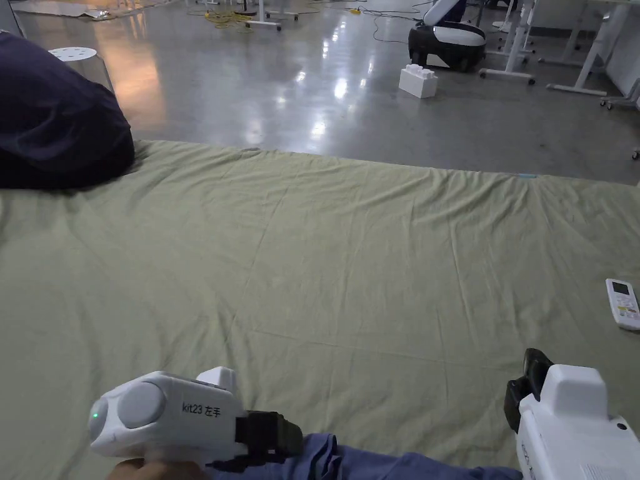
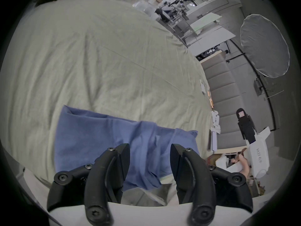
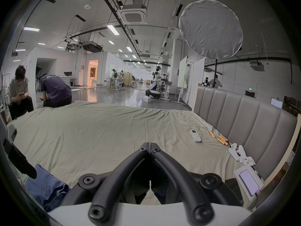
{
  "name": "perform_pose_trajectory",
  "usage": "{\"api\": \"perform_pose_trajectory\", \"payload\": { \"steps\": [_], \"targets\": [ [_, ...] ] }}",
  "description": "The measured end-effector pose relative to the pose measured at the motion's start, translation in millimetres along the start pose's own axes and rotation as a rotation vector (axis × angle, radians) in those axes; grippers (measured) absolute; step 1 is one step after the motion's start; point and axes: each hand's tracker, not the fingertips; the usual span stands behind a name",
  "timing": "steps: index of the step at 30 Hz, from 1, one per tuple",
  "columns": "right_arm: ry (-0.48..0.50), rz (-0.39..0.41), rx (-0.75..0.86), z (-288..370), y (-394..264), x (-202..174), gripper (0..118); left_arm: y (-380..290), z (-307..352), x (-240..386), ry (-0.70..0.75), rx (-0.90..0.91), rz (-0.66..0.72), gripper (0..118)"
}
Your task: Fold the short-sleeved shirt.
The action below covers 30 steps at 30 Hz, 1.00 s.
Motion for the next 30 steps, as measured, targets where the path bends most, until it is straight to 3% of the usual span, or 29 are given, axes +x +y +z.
{"api": "perform_pose_trajectory", "payload": {
  "steps": [2, 4, 9, 12, 22, 27, 28, 29, 30],
  "targets": [
    [0.001, -0.001, 0.001, 0, 0, 0, 0, -3, -7, -3, 0.089, -0.014, -0.029, 44],
    [0.005, -0.002, -0.004, -1, -1, -1, 0, -8, -22, -6, 0.117, -0.054, -0.030, 21],
    [0.007, -0.003, -0.015, -1, -5, -1, 0, -32, -62, 2, 0.106, -0.174, -0.060, 15],
    [0.006, -0.001, -0.020, -1, -7, 0, 0, -45, -74, 12, 0.017, -0.205, -0.052, 15],
    [0.014, 0.002, -0.030, -1, -9, -2, 0, -60, -94, 19, 0.068, -0.176, -0.067, 15],
    [0.019, 0.001, -0.013, 0, -3, -1, 0, -42, -52, 11, 0.034, -0.117, -0.109, 36],
    [0.019, 0.000, -0.007, 1, 0, 0, 0, -39, -36, 8, 0.026, -0.085, -0.113, 58],
    [0.019, -0.001, 0.001, 1, 2, 0, 0, -32, -23, 1, 0.020, -0.052, -0.109, 71],
    [0.020, 0.000, 0.009, 1, 3, 0, 0, -25, -11, -6, 0.019, -0.025, -0.105, 77]
  ]
}}
